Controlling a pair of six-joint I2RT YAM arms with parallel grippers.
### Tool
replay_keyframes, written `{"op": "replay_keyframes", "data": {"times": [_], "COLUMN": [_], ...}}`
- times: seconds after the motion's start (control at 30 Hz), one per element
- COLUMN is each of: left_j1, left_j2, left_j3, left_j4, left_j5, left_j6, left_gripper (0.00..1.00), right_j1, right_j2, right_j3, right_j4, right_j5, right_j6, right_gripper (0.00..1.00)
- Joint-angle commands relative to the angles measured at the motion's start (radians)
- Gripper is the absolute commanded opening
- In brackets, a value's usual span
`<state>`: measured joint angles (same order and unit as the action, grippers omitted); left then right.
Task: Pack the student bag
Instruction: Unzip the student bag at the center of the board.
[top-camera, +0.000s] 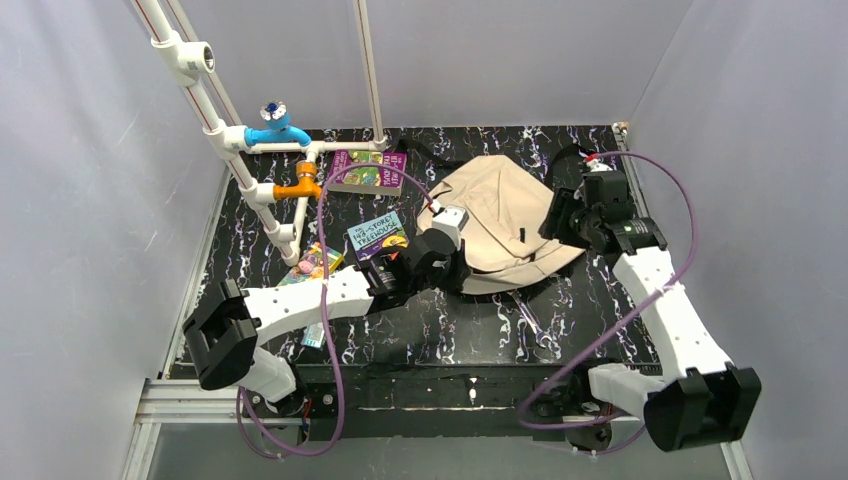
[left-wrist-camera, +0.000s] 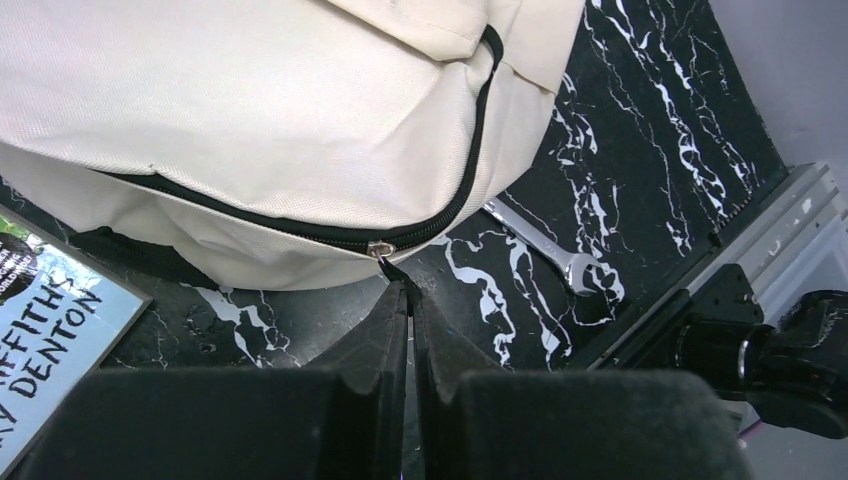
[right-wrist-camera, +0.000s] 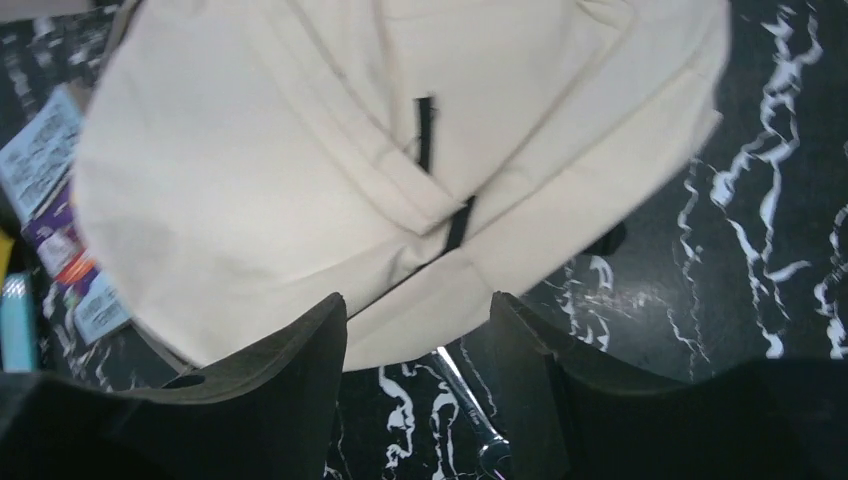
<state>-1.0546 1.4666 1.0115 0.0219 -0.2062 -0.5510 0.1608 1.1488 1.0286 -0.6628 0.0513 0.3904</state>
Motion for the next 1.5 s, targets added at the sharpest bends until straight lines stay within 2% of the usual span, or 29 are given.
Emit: {"op": "replay_keyframes", "data": {"times": [0.0,0.07,0.17,0.2,0.27,0.33,0.4,0.5,0.73,0.93,1.2,1.27,1.33,1.47], "left_j1": [0.004,0.005,0.005,0.005,0.005,0.005,0.005,0.004,0.004,0.005,0.004,0.005,0.005,0.005], "left_j2": [-0.024,-0.025,-0.019,-0.016,-0.011,0.003,0.019,0.038,0.081,0.069,0.051,0.055,0.059,0.026], "left_j3": [0.041,0.043,0.049,0.050,0.051,0.056,0.068,0.079,0.119,0.100,0.075,0.071,0.070,0.037], "left_j4": [0.022,0.025,0.024,0.025,0.026,0.026,0.026,0.026,0.026,0.026,0.034,0.040,0.049,0.093], "left_j5": [0.026,0.038,0.055,0.058,0.067,0.090,0.119,0.147,0.234,0.226,0.245,0.252,0.269,0.267], "left_j6": [-0.029,-0.033,-0.036,-0.041,-0.048,-0.055,-0.056,-0.066,-0.078,-0.080,-0.082,-0.090,-0.101,-0.107], "left_gripper": [0.00,0.00,0.00,0.00,0.00,0.00,0.00,0.00,0.00,0.00,0.00,0.00,0.00,0.00], "right_j1": [0.074,0.075,0.081,0.087,0.125,0.139,0.140,0.151,0.167,0.167,0.167,0.167,0.167,0.166], "right_j2": [-0.056,-0.052,-0.065,-0.081,-0.141,-0.192,-0.185,-0.111,-0.104,-0.091,-0.030,-0.040,-0.050,-0.005], "right_j3": [-0.006,-0.068,-0.221,-0.290,-0.378,-0.414,-0.420,-0.421,-0.479,-0.541,-0.588,-0.563,-0.571,-0.661], "right_j4": [0.008,0.093,0.249,0.351,0.480,0.522,0.521,0.501,0.548,0.594,0.746,0.734,0.785,1.071], "right_j5": [-0.124,-0.312,-0.438,-0.476,-0.423,-0.342,-0.324,-0.367,-0.325,-0.288,-0.389,-0.383,-0.371,-0.427], "right_j6": [-0.077,0.055,0.487,0.626,0.811,0.885,0.921,0.954,1.028,1.026,1.016,0.975,0.969,1.105], "right_gripper": [0.65,0.67,0.68,0.68,0.73,0.87,0.93,0.94,0.86,0.74,0.72,0.78,0.82,0.78]}}
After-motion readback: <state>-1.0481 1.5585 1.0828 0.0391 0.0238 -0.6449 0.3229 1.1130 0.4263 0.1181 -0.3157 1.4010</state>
